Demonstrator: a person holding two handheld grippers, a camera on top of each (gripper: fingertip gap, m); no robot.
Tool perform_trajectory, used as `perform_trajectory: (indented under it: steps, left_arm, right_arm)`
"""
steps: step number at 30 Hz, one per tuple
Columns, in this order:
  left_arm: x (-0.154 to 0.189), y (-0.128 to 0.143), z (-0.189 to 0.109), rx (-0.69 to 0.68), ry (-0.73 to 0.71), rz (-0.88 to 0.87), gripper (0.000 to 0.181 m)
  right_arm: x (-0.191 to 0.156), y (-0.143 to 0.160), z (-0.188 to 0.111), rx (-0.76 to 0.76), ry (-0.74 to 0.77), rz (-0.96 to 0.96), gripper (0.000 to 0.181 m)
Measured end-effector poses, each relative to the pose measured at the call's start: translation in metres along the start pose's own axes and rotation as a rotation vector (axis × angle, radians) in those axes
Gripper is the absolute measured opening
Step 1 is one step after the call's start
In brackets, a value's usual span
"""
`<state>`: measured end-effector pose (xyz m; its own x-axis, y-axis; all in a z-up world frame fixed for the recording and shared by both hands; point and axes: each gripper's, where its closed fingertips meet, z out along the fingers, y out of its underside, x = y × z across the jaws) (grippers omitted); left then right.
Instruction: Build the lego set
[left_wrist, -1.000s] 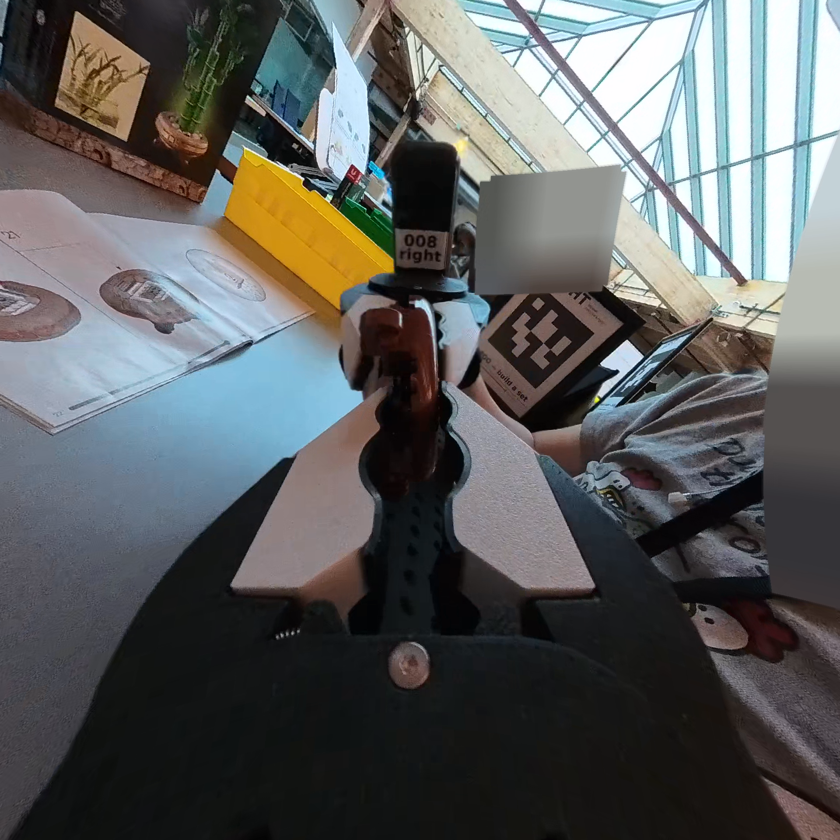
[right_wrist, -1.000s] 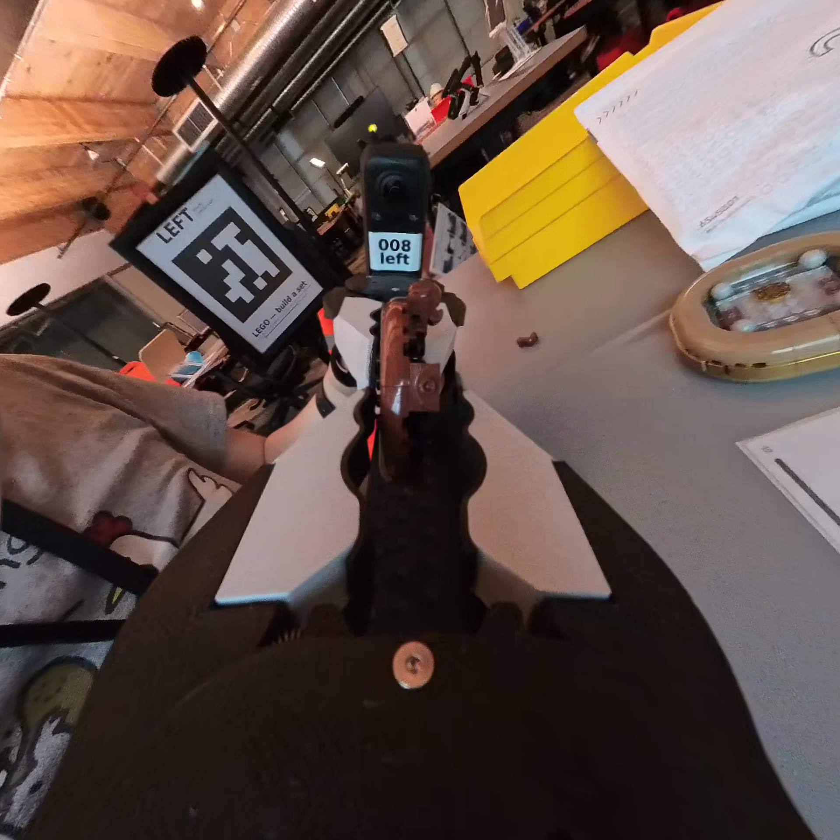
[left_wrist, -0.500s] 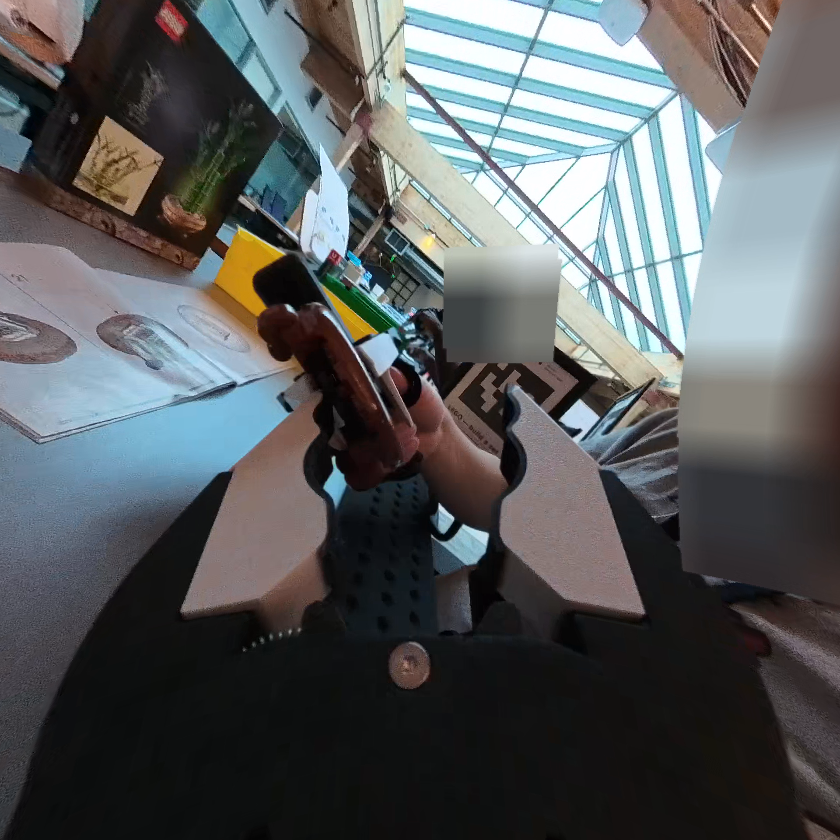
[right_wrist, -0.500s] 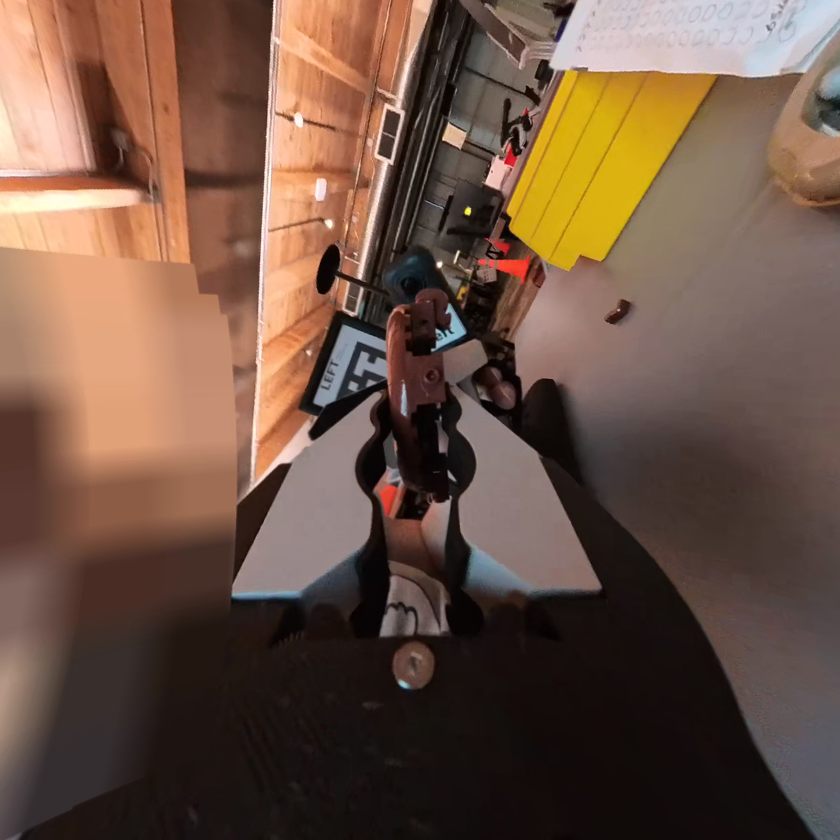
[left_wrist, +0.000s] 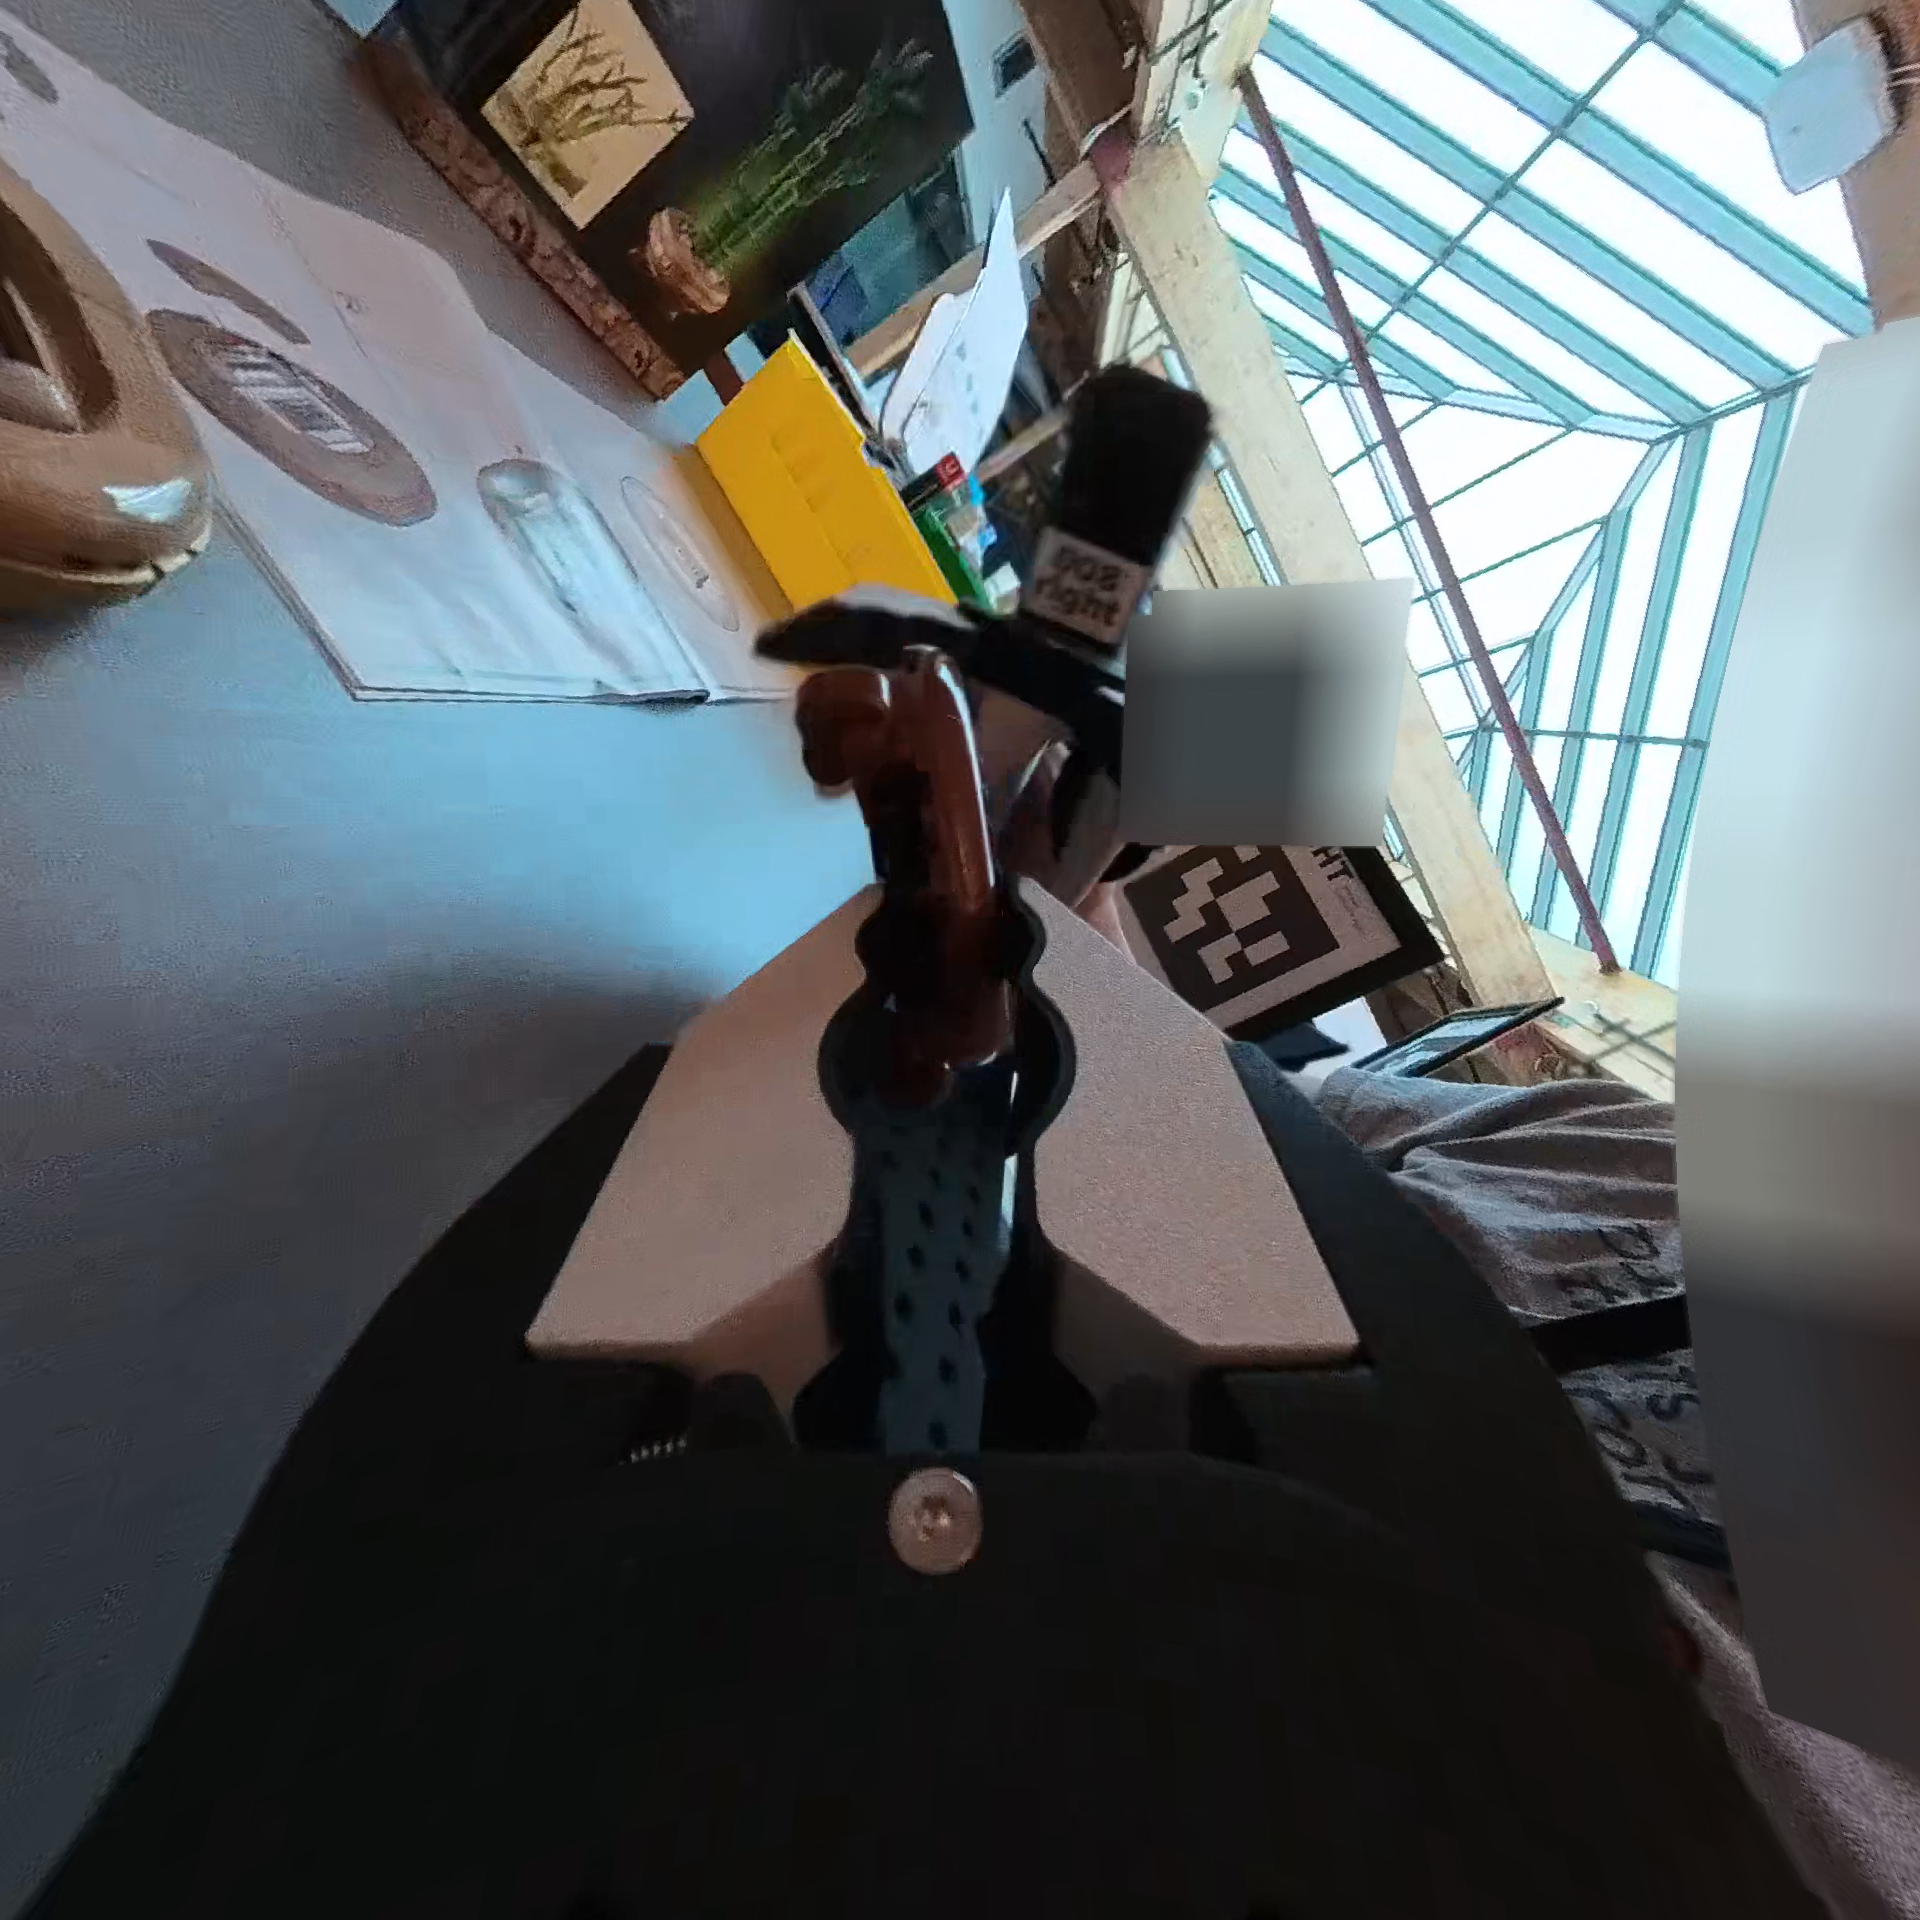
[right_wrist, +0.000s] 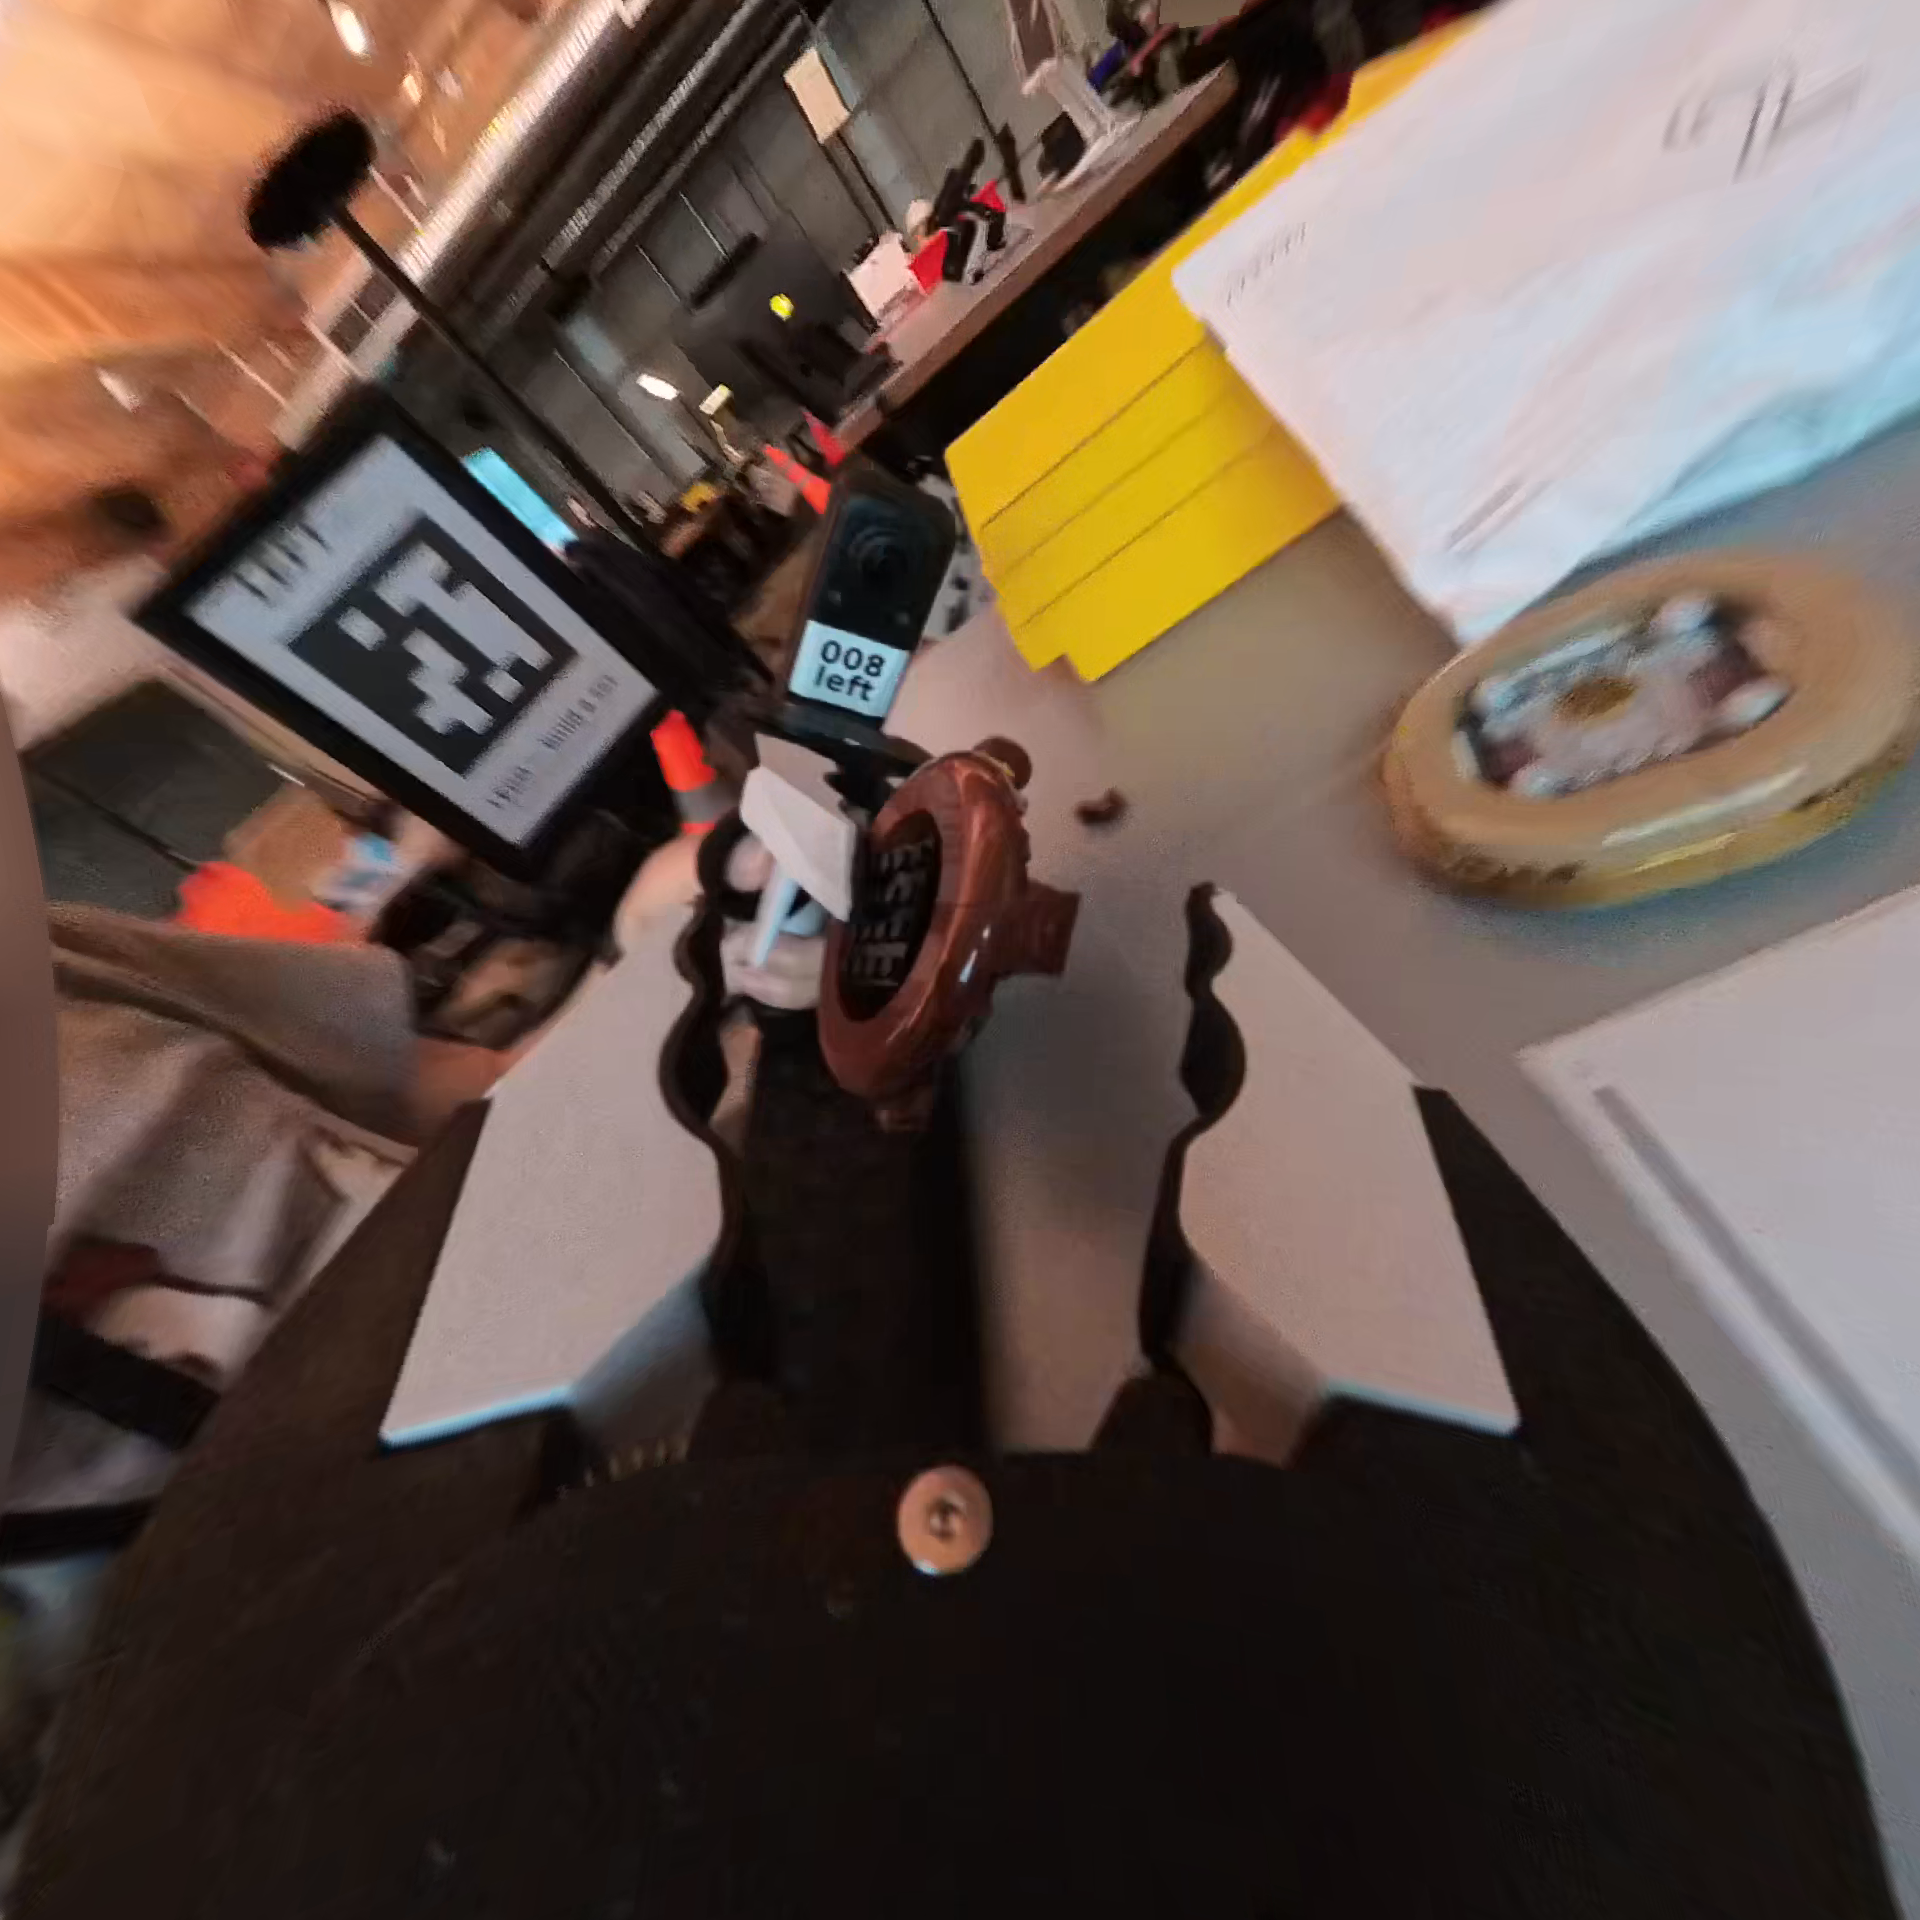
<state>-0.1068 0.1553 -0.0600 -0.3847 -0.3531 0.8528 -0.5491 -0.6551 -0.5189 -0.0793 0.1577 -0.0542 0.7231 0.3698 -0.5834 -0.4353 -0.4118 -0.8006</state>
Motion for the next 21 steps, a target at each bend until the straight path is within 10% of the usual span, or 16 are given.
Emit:
perform_trajectory:
  steps: [5,8,21]
  left_arm:
    - [0.008,0.001,0.009,-0.078,0.041,-0.102,0.017]
    - [0.007,0.001,0.015,-0.103,0.017,-0.084,0.017]
    - [0.025,-0.011,0.019,-0.039,0.165,-0.044,0.034]
  right_arm:
    - [-0.006,0.016,0.006,-0.242,0.253,-0.839,0.117]
    - [-0.009,0.018,0.015,-0.254,0.256,-0.882,0.087]
    - [-0.010,-0.002,0.004,-0.157,0.293,-0.819,0.089]
